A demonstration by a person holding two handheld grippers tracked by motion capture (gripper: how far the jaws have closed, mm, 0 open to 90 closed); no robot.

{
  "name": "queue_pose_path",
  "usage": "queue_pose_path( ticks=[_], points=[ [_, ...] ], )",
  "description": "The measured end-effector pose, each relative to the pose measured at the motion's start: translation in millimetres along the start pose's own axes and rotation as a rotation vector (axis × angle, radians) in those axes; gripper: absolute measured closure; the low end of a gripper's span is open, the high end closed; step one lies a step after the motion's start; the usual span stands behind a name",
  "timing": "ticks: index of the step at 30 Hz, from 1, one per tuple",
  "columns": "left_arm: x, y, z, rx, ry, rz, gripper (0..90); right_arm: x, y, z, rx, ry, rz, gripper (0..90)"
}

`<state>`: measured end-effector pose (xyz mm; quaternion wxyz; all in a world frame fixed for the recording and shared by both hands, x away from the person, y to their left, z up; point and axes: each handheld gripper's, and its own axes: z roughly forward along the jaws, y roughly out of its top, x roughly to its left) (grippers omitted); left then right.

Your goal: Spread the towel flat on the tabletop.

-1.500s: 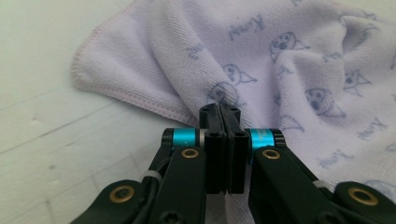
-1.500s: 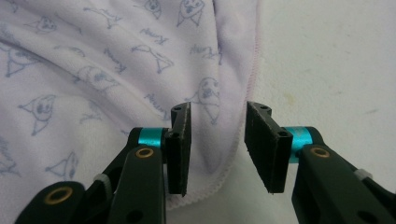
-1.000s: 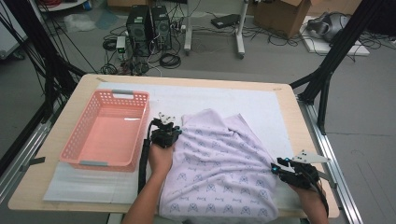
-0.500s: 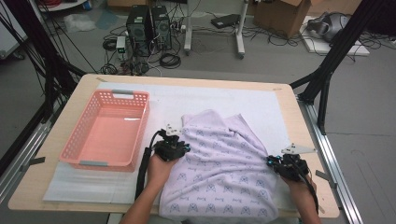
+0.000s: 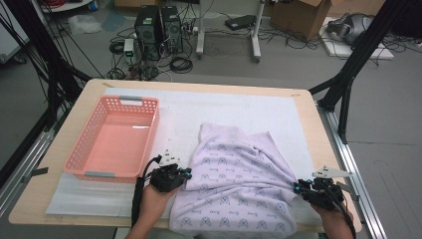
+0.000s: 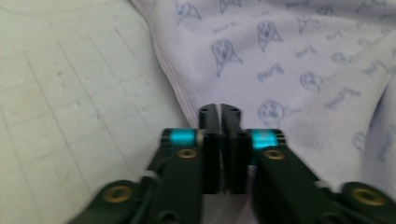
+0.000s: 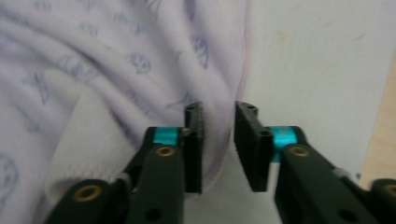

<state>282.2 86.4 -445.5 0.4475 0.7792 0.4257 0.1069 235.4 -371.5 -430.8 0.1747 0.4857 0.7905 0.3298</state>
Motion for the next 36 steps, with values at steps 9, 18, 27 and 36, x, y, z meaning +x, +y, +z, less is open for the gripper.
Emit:
queue_pose_path(
  ticks=[9, 18, 27, 36],
  points=[
    [15.1, 20.3, 28.9, -0.047, -0.003, -0.029, 54.7, -18.1, 15.6, 13.5, -0.128, 0.037, 0.014, 59.2],
    [6.5, 29.0, 48.6, 0.000, 0.078, 0.015, 57.0, -19.1, 46.9, 56.8, -0.083, 0.024, -0.015, 59.2],
    [-3.6, 26.2, 35.9, 0.067, 0.119, 0.093, 86.8, -17.9, 46.6, 57.6, -0.024, -0.051, 0.000, 87.6],
    [-1.8, 10.8, 5.0, 0.009, 0.001, 0.030, 74.7, -30.9, 19.2, 25.6, -0.053, 0.009, 0.085, 85.3]
  ],
)
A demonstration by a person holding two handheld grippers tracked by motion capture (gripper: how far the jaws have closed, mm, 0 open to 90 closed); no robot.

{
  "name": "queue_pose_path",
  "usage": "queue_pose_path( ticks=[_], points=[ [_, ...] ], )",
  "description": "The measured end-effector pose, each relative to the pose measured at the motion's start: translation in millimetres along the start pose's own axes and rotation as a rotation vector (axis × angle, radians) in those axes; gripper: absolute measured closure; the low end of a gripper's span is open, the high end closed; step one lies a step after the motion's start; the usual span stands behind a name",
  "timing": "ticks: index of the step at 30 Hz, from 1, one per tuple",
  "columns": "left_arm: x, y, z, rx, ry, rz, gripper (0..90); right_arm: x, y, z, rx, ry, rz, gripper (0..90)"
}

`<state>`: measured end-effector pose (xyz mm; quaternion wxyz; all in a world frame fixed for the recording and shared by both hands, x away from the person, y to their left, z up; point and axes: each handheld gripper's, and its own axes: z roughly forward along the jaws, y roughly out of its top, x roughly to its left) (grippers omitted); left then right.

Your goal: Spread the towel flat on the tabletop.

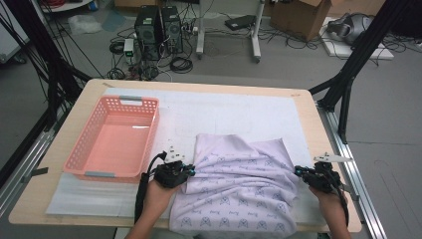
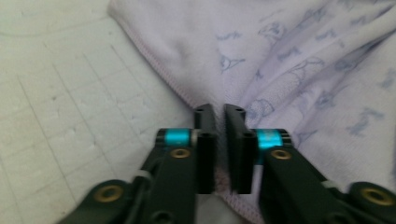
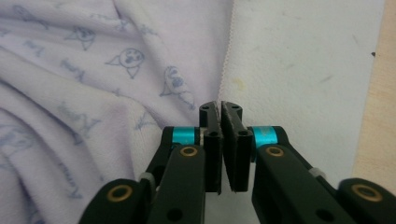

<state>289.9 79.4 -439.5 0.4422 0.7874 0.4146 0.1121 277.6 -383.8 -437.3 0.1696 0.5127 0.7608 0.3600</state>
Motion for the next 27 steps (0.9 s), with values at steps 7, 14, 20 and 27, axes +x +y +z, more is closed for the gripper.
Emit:
queue_pose_path(
  ticks=[7, 14, 20, 27],
  points=[
    [19.3, 29.6, 20.3, -0.064, 0.043, -0.038, 54.9, 2.4, 4.6, -7.1, -0.080, 0.022, -0.014, 77.1],
    [34.3, 46.0, 55.4, -0.006, 0.112, -0.076, 48.1, 1.7, 4.4, -5.7, -0.089, 0.044, -0.024, 76.9],
    [29.6, 51.8, 75.6, 0.023, 0.138, -0.031, 48.2, 2.7, 4.6, -3.4, -0.088, 0.045, -0.031, 75.3],
    [16.7, 52.2, 77.1, 0.038, 0.202, 0.111, 86.3, 6.2, 6.3, 2.6, -0.073, 0.044, -0.036, 75.1]
  ],
)
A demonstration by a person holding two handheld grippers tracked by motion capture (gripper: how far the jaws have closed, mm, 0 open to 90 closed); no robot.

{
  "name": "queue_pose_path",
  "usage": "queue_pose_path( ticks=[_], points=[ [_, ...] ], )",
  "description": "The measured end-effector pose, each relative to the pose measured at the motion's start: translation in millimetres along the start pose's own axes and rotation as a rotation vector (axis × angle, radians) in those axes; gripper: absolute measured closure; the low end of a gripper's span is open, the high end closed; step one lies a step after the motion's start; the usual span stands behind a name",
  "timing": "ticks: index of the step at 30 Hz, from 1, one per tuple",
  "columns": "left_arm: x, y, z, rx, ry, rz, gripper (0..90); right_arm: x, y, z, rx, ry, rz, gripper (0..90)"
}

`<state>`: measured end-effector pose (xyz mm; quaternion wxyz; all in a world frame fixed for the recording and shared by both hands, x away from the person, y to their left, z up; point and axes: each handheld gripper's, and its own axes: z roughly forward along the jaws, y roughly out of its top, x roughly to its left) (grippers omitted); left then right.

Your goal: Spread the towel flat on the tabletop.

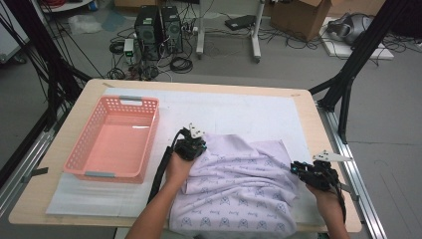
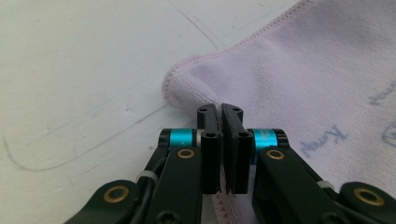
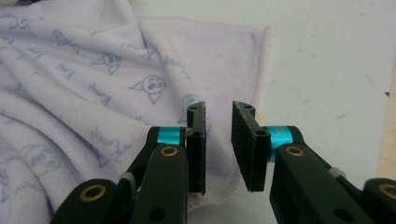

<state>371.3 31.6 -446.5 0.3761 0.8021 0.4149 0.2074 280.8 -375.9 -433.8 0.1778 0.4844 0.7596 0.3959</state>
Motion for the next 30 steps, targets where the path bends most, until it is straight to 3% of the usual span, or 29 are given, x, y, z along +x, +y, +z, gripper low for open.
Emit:
queue_pose_path(
  ticks=[3, 7, 9, 11, 14, 17, 20, 24, 26, 30],
  points=[
    [15.1, -2.1, -2.8, 0.002, 0.055, -0.074, 86.5, 3.2, 0.9, 0.8, 0.001, -0.001, -0.016, 74.6],
    [34.9, -5.7, -10.8, -0.017, 0.095, -0.121, 86.3, 1.8, 0.8, -1.0, -0.022, -0.010, 0.004, 71.2],
    [40.7, -7.6, -13.0, -0.029, 0.078, -0.154, 84.5, 0.0, 1.3, 0.0, -0.027, -0.015, 0.013, 69.3],
    [42.9, -10.0, -11.5, -0.030, 0.040, -0.171, 73.6, -1.0, 2.7, 1.7, -0.030, -0.015, 0.019, 65.7],
    [42.4, -13.1, -8.5, -0.034, 0.022, -0.178, 59.0, -2.3, 9.5, 7.8, -0.046, -0.025, 0.010, 56.4],
    [41.2, -13.4, -7.7, -0.040, 0.020, -0.177, 56.3, -5.9, 19.7, 19.0, -0.054, -0.028, 0.013, 50.6],
    [40.6, -13.4, -7.6, -0.039, 0.020, -0.171, 59.2, -10.6, 32.6, 36.6, -0.018, -0.035, 0.002, 48.7],
    [38.0, -12.8, -7.1, -0.039, 0.012, -0.132, 85.0, -12.4, 49.7, 63.7, 0.045, -0.035, -0.043, 49.1],
    [34.3, -11.2, -7.0, -0.030, 0.036, -0.119, 85.7, -13.8, 55.4, 73.5, 0.052, -0.041, -0.047, 49.7],
    [36.5, -9.9, -8.2, -0.040, 0.041, -0.165, 86.3, -19.7, 67.4, 94.9, 0.074, -0.054, -0.023, 56.4]
  ],
)
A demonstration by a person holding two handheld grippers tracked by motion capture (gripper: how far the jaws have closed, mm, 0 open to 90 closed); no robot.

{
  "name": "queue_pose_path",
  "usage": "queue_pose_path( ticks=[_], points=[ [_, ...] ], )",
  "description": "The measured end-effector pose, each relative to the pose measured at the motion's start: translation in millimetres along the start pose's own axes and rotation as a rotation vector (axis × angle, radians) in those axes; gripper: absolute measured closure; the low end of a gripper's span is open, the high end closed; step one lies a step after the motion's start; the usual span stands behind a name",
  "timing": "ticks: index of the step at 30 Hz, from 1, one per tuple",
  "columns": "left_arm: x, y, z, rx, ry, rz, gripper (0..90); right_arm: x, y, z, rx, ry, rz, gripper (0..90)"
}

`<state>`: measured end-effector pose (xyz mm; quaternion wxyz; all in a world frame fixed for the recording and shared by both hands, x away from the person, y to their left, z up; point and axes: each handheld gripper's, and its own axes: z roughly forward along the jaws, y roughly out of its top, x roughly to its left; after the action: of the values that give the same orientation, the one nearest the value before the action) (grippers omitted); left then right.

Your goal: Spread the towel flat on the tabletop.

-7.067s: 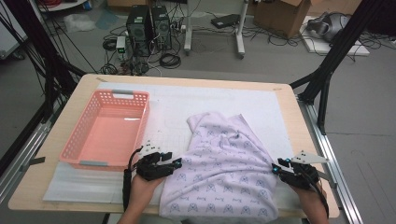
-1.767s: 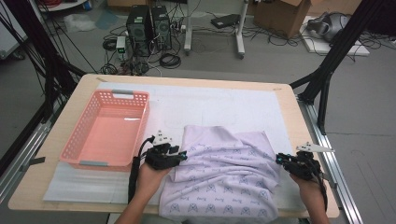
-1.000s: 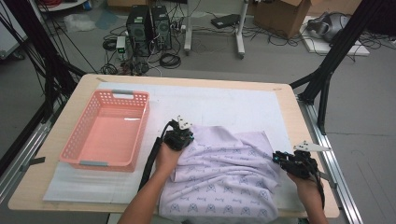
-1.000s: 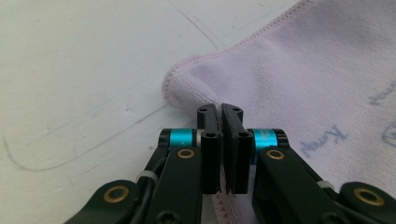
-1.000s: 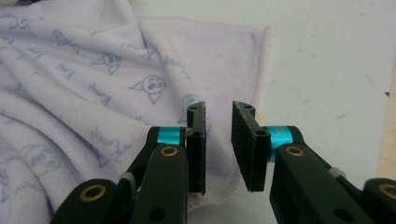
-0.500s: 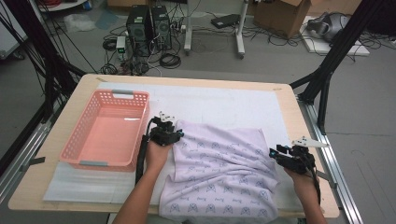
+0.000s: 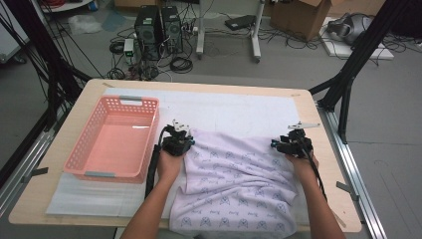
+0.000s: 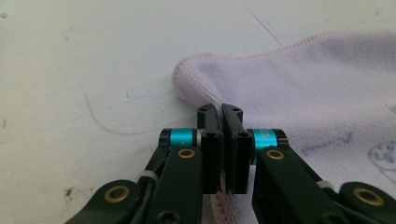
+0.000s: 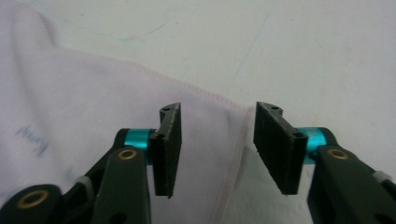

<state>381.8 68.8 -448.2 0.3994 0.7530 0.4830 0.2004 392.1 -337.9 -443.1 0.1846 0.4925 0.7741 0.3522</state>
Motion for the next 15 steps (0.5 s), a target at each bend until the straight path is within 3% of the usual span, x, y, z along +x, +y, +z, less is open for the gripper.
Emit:
queue_pose_path(
  ticks=[1, 2, 3, 5, 6, 8, 9, 11, 13, 15],
  points=[
    [1.8, 1.4, -1.3, -0.018, -0.001, -0.019, 86.4, 0.0, 2.1, 4.8, 0.014, -0.008, -0.009, 60.4],
    [3.2, 4.1, -3.2, -0.027, 0.001, -0.030, 86.5, 0.0, 5.0, 6.3, 0.010, -0.012, -0.018, 78.1],
    [3.4, 6.8, -4.6, -0.039, 0.007, -0.025, 86.5, -1.0, 8.0, 7.4, 0.019, 0.008, -0.029, 85.1],
    [1.9, 11.5, -10.5, -0.130, 0.034, 0.013, 86.7, -2.1, 14.9, 8.0, 0.039, -0.025, -0.087, 86.7],
    [3.4, 14.8, -11.0, -0.119, 0.034, 0.010, 86.7, -4.5, 18.5, 6.7, 0.024, -0.048, -0.099, 86.8],
    [7.5, 21.0, -6.8, -0.097, 0.035, -0.020, 86.7, -12.5, 26.5, 1.4, -0.041, -0.071, -0.067, 86.8],
    [9.3, 23.3, -5.1, -0.131, 0.039, -0.033, 86.6, -15.6, 30.3, -1.2, -0.075, -0.078, -0.059, 86.8],
    [12.7, 28.1, -1.6, -0.141, 0.041, -0.053, 86.6, -21.9, 37.5, -5.9, -0.146, -0.094, -0.028, 86.8],
    [16.7, 34.5, 3.5, -0.151, 0.028, -0.076, 86.6, -26.9, 42.4, -7.4, -0.191, -0.098, -0.019, 86.8],
    [20.1, 35.8, 8.4, -0.199, 0.012, -0.120, 86.5, -30.4, 47.6, -6.6, -0.217, -0.122, -0.001, 86.9]
  ],
)
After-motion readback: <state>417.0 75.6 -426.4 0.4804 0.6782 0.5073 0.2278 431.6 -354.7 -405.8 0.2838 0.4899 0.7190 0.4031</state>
